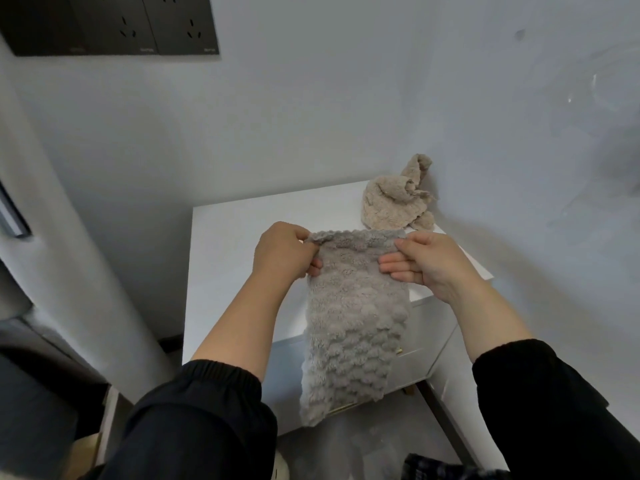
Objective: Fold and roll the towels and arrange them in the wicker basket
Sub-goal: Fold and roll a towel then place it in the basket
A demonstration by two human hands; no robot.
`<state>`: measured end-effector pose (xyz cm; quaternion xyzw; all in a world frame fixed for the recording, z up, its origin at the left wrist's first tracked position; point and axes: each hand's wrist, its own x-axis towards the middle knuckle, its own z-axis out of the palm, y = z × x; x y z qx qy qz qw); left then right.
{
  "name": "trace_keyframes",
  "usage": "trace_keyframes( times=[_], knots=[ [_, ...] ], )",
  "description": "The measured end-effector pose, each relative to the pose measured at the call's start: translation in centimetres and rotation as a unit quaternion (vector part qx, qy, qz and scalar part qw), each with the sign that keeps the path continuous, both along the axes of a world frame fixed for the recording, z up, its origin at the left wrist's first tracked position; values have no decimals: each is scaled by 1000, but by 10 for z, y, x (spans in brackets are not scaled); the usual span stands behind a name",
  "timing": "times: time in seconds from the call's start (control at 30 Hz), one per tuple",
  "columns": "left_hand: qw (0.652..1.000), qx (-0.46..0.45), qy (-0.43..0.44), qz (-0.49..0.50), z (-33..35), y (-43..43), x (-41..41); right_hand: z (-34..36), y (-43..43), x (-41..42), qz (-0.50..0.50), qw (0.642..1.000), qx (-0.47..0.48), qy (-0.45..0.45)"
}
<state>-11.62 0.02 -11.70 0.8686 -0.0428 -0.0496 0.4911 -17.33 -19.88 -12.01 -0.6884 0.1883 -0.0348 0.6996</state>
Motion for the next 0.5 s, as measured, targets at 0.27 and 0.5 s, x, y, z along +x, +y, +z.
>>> trace_keyframes(
  times=[0.27, 0.5],
  knots=[
    [993, -119, -2, 12, -5, -2, 5, -5, 0, 5, -45, 995, 50, -74],
    [993, -116, 32, 16, -11, -5, 1, -14, -10, 0, -56, 997, -30, -44]
  ],
)
